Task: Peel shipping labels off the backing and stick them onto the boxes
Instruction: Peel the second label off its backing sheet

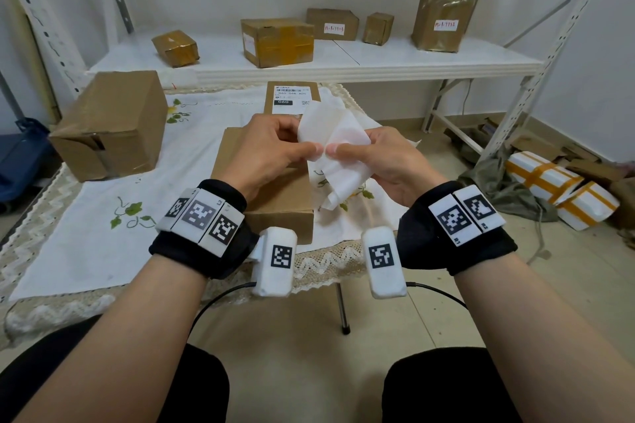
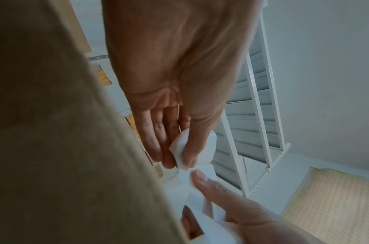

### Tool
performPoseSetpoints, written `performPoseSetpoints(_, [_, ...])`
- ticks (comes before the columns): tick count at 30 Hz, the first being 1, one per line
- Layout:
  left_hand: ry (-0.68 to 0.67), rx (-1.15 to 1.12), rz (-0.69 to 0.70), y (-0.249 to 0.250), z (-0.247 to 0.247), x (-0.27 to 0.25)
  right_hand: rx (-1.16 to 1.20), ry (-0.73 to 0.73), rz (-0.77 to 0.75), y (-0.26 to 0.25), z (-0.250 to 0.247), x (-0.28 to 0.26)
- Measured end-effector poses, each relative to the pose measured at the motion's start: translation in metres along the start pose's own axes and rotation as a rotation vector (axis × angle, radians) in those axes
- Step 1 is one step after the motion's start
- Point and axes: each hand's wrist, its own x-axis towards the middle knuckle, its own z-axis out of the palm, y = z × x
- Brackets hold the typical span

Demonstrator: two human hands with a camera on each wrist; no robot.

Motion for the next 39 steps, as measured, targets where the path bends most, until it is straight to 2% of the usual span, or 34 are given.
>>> performPoseSetpoints(9, [0.041, 0.065, 0.044, 0.0019, 0.0023, -0.0028, -0.11, -0.009, -0.016, -0.0018, 0.0033, -0.0016])
performPoseSetpoints(22, [0.084, 0.194, 0.147, 0.0049, 0.0068, -0.0033, -0.035, 0.024, -0.078, -0.0057, 0.0064, -0.0074])
performPoseSetpoints(33, [0.053, 0.225, 0.144, 0.0051, 0.0045, -0.0028, -0.11, 0.009, -0.098, -0.0066, 0.0061, -0.0071])
performPoseSetpoints(39, [0.024, 0.166, 0.102, 0.0038, 0.0023, -0.0008, -0.149, -0.01, -0.098, -0.0057, 0.0041, -0.0054])
